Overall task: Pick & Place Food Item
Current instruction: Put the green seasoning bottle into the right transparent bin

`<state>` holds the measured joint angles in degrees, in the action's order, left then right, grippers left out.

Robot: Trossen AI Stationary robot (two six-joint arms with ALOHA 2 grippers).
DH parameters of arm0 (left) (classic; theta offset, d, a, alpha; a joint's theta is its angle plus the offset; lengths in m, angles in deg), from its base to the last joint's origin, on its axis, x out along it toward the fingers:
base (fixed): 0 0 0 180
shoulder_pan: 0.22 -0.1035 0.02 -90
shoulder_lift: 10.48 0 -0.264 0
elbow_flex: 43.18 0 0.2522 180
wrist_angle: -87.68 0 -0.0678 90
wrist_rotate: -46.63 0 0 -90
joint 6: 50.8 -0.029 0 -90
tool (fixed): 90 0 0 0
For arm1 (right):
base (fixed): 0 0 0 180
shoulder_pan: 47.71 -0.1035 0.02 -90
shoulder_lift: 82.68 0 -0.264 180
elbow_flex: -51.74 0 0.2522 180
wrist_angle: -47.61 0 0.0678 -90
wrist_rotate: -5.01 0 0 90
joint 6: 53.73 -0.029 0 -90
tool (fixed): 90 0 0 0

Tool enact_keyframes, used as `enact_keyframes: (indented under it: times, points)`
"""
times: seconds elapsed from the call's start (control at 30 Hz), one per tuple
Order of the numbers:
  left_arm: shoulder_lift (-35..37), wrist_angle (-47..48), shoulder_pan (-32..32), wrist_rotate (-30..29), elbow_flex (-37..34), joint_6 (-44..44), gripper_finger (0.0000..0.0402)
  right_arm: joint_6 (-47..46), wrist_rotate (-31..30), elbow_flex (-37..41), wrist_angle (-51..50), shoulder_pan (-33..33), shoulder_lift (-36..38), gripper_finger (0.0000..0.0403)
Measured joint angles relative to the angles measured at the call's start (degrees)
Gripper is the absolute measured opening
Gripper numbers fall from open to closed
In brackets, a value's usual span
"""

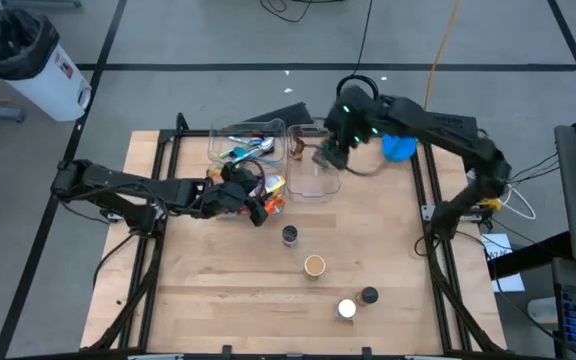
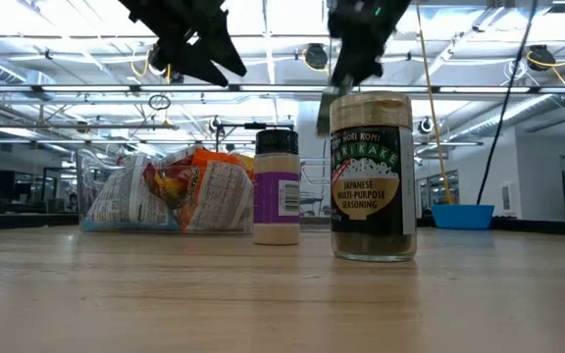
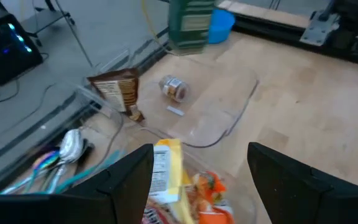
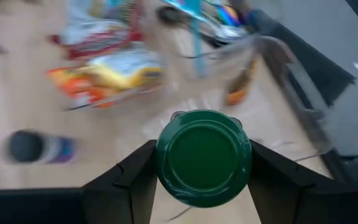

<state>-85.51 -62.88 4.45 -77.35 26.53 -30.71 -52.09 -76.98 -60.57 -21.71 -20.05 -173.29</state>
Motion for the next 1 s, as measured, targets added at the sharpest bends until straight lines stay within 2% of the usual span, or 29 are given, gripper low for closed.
enact_keyframes:
  times: [0.2, 0.5, 0.77, 1.0]
  points:
    - [0.0, 3.06, -1.34, -0.04, -0.02, 0.84, 0.0269, 3.78, 1.16, -2.5, 2.43, 7.23, -9.45, 0.0191]
    - [0.0, 3.85, -2.05, -0.04, -0.02, 0.99, 0.0269, 7.1, 1.15, -2.53, 9.11, 9.83, -18.12, 0.0191]
    - [0.0, 3.85, -2.05, -0.02, -0.02, 1.05, 0.0269, 8.07, 0.99, -2.53, 10.77, 10.64, -22.91, 0.0191]
    - [0.0, 3.83, -2.05, -0.02, -0.02, 1.23, 0.0269, 8.07, 0.85, -2.53, 10.96, 10.79, -24.01, 0.0191]
